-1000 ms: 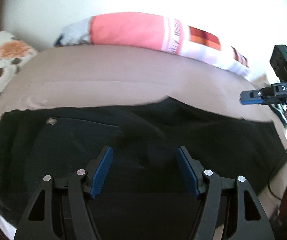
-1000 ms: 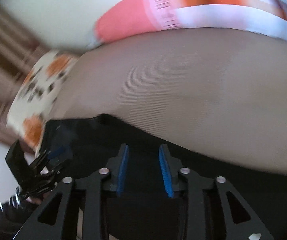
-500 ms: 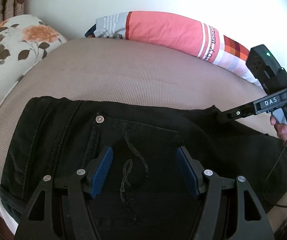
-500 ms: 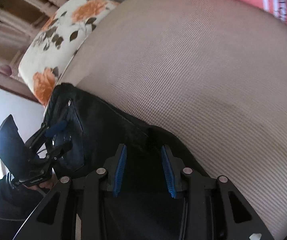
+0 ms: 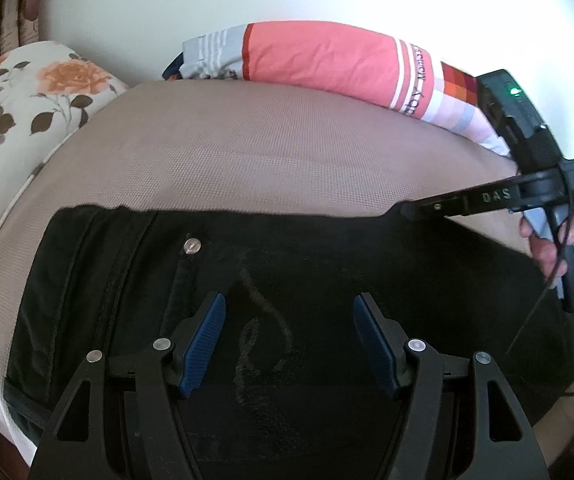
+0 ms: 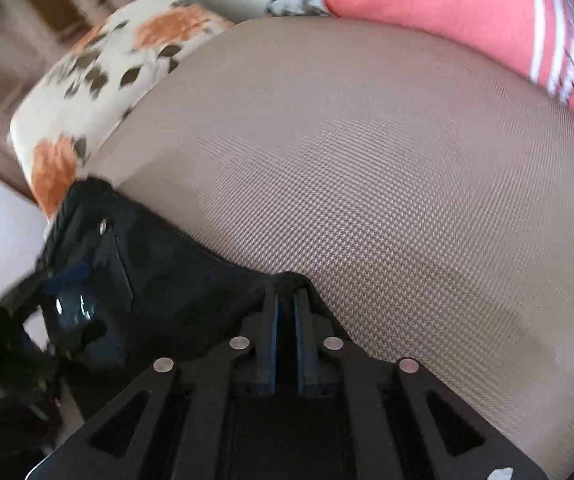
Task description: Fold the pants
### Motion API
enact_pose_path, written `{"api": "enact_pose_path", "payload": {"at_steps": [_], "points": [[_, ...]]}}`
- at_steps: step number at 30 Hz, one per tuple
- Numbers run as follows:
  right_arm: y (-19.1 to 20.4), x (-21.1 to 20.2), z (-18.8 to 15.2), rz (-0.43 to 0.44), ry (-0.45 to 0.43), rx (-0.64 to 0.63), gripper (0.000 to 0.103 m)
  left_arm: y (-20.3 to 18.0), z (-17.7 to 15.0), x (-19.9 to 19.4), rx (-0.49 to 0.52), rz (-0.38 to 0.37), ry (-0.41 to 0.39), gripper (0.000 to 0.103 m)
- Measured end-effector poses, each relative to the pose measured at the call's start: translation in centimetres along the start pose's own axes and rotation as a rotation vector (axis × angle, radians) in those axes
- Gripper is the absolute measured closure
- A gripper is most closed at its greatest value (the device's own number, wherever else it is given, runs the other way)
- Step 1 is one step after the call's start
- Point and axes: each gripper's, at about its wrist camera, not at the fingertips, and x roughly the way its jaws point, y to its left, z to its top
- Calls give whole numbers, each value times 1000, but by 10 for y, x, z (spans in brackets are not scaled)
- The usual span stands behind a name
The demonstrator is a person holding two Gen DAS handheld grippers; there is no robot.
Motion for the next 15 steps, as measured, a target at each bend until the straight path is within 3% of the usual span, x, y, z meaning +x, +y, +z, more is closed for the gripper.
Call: {"api": "enact_pose_path", "payload": {"at_steps": [2, 6, 8, 12, 15], "points": [[-6, -22, -3, -20, -65, 45, 79, -7, 7, -6, 13, -16, -19, 36], [-14, -76, -29, -131, -172, 82, 77, -31, 23, -7, 90, -50, -40, 36], [-22, -101, -51, -191, -209, 136, 70, -50, 31, -2, 138, -77, -41, 36], [-41, -137, -102, -374, -243, 226, 68, -87, 39, 12, 208, -155, -18, 36], [-52, -147, -139, -443, -236, 295, 68, -113, 38, 22, 281, -199, -3, 36]]}}
